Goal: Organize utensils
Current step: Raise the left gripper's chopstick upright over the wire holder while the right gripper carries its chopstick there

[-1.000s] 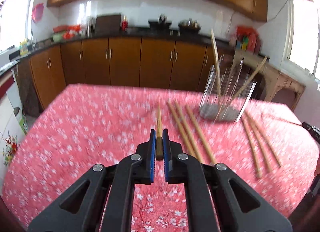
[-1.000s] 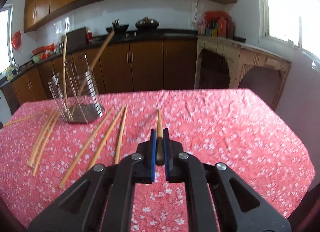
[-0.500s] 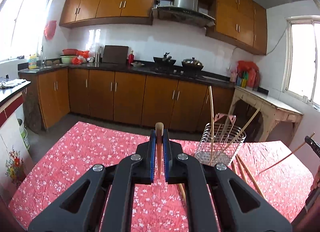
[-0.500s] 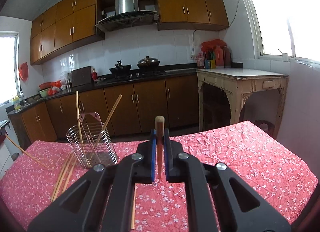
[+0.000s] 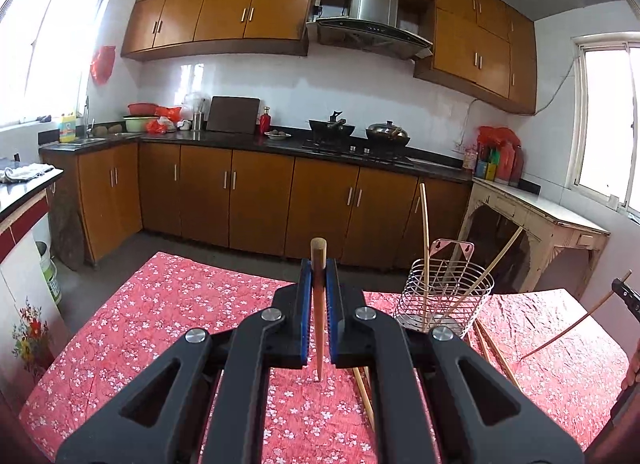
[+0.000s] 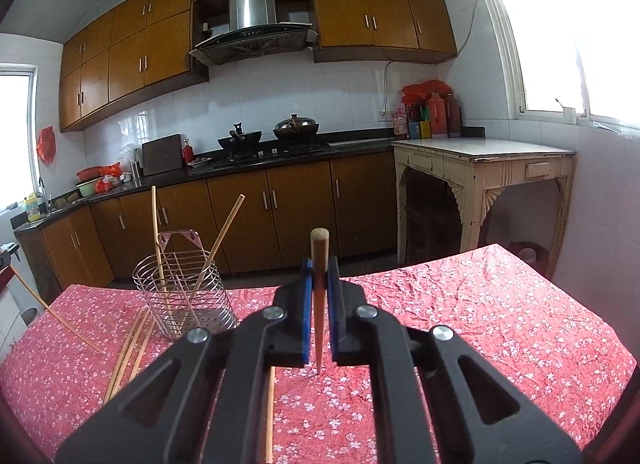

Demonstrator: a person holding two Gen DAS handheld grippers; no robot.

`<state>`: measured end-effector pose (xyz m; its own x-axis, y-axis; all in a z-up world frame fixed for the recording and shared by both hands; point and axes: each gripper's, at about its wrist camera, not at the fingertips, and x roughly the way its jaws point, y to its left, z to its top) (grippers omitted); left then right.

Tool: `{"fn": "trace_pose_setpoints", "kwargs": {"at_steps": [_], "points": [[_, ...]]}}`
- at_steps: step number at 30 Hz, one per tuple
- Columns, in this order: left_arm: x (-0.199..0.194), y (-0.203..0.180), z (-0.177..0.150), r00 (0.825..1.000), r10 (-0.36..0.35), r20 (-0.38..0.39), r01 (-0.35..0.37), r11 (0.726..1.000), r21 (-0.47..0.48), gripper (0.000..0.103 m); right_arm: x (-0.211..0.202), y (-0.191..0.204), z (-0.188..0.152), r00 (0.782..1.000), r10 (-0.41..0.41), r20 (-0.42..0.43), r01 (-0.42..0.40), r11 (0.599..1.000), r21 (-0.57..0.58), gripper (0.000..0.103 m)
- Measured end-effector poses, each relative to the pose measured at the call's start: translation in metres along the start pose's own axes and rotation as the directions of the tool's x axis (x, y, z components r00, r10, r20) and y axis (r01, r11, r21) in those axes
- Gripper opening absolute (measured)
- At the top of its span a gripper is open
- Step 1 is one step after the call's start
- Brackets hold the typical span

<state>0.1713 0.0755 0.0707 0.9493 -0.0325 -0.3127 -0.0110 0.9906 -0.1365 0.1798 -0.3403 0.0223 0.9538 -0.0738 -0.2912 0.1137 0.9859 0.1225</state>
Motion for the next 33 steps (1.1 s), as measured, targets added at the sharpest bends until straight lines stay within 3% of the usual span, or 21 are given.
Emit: {"fn": "trace_pose_setpoints", "kwargs": {"at_steps": [4, 9, 13, 17, 24, 30, 33], "points": [[0.008, -0.004, 0.016, 1.000, 0.006, 0.009, -0.006, 1.000, 0.009, 0.007, -0.001, 0.005, 0.020, 1.000, 0.010, 0.023, -0.010, 1.000, 0.013, 0.008], [0.008, -0.018, 0.053, 0.998, -0.006, 0.066, 0.004, 1.000, 0.028, 0.007, -0.017, 0.020, 0.073, 0.990, 0.084, 0.114, -0.087, 0.996, 0.019, 0.008], [0.009, -0.042, 0.089, 0.992, -0.049, 0.120, 0.044, 0.998, 0.037, 0.007, -0.022, 0.037, 0.114, 0.967, 0.191, 0.166, -0.201, 0.979, 0.045, 0.008], [0.017, -0.063, 0.117, 0.983, -0.085, 0.162, 0.084, 0.996, 0.012, 0.007, -0.004, 0.066, 0.138, 0.950, 0.250, 0.190, -0.259, 0.965, 0.025, 0.008], [0.045, -0.094, 0.133, 0.962, -0.059, 0.265, 0.073, 0.996, -0.043, 0.007, 0.046, 0.105, 0.142, 0.937, 0.297, 0.183, -0.303, 0.953, 0.006, 0.008], [0.081, -0.103, 0.118, 0.973, -0.066, 0.220, 0.087, 0.992, -0.089, 0.007, 0.083, 0.117, 0.125, 0.945, 0.301, 0.125, -0.306, 0.952, 0.018, 0.008], [0.092, -0.107, 0.106, 0.979, -0.054, 0.196, 0.068, 0.995, -0.067, 0.007, 0.095, 0.117, 0.118, 0.947, 0.305, 0.100, -0.308, 0.951, 0.016, 0.008]]}}
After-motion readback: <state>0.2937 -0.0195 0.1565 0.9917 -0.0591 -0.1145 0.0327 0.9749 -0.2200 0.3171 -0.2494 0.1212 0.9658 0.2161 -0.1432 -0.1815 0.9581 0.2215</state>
